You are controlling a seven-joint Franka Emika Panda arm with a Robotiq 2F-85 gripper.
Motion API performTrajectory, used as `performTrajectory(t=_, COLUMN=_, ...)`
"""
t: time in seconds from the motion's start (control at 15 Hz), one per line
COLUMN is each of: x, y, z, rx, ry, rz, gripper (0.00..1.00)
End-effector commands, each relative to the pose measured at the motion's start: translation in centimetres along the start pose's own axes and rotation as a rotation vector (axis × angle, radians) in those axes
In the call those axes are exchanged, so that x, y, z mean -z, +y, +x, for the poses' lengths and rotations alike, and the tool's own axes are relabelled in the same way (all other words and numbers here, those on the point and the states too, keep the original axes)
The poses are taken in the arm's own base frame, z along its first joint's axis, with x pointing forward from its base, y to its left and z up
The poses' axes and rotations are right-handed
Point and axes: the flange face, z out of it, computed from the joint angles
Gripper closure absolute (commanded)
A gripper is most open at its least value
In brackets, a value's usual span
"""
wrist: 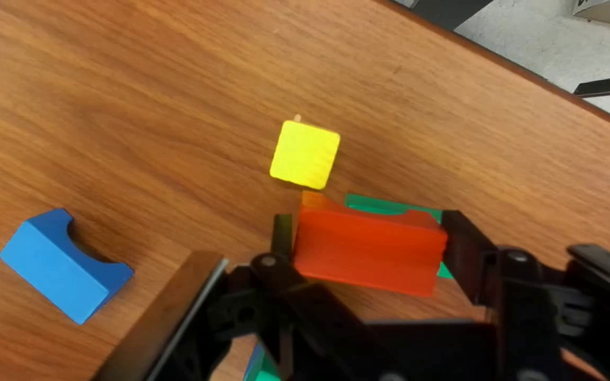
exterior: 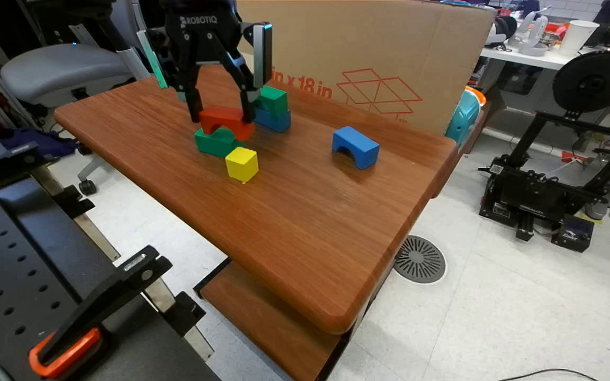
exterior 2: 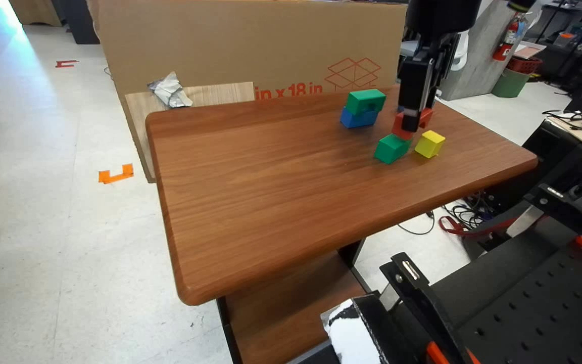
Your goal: Pick up the orange object and put it on top of the green object
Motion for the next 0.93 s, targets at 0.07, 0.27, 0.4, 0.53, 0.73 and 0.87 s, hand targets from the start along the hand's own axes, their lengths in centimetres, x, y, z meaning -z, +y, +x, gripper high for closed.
performTrajectory(t=0.07, x=1.0, y=-1.4, z=-1.3, rx=0.03, ry=0.014, rz=-0.016, gripper=0.55)
performTrajectory(t=0.27, x=0.9, y=-1.7, z=-1.2, rx=0.03, ry=0.01, rz=-0.009, gripper=0.55)
performTrajectory(t=0.4, x=0.8, y=-1.8, z=-0.9, rx=0.021, ry=0.018, rz=-0.006, gripper=0.55)
performTrajectory(t=0.53, x=0.9, y=-1.8, z=-0.6, rx=0.016, ry=0.02, rz=-0.003, gripper=0.55)
performTrajectory(t=0.73, x=0.9, y=-2.0, z=-0.1, rx=0.017, ry=0.023, rz=0.005, gripper=0.55)
performTrajectory(t=0.87, x=0.6, y=-2.1, z=0.2, rx=0.019, ry=0.022, rz=0.007, gripper=0.55)
